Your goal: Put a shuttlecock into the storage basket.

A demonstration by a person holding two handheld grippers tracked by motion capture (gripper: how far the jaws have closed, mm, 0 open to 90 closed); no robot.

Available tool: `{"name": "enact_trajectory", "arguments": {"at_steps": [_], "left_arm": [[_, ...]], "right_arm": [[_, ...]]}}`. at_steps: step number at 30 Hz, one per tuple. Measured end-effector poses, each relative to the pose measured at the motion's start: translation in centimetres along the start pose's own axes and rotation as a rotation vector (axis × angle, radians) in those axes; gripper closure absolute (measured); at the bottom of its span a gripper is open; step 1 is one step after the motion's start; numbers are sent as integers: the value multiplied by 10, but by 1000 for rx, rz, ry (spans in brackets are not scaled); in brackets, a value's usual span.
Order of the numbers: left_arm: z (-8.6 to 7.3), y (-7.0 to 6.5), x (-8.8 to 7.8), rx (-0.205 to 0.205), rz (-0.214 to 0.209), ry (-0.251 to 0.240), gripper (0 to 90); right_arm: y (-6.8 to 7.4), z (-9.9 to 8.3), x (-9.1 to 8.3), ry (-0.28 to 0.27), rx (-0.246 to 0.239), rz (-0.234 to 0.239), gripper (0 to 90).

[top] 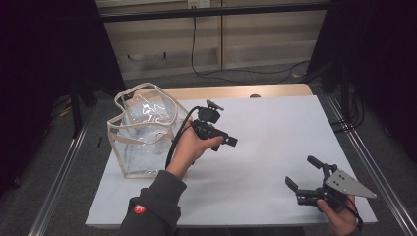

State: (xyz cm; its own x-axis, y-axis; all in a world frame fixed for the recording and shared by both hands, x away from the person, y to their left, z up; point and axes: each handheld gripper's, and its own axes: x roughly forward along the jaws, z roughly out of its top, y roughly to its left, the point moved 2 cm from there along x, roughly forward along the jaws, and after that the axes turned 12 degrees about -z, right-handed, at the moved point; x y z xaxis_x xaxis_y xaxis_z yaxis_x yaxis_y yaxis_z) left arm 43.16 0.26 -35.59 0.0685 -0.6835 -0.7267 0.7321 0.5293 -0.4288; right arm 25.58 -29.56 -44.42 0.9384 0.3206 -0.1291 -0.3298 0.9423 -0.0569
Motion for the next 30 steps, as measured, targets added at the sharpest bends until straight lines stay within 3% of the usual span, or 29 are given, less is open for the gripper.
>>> {"name": "enact_trajectory", "arguments": {"at_steps": [12,20,30], "left_arm": [[-6,10,11,-29,24,-15,60],[-9,20,16,-69,58,-47,64],[-11,30,25,-80,112,-41,65]], "right_arm": [[0,0,0,2,0,0,18],[1,0,0,5,-1,1,17],[1,0,0,3,0,2,17]]}}
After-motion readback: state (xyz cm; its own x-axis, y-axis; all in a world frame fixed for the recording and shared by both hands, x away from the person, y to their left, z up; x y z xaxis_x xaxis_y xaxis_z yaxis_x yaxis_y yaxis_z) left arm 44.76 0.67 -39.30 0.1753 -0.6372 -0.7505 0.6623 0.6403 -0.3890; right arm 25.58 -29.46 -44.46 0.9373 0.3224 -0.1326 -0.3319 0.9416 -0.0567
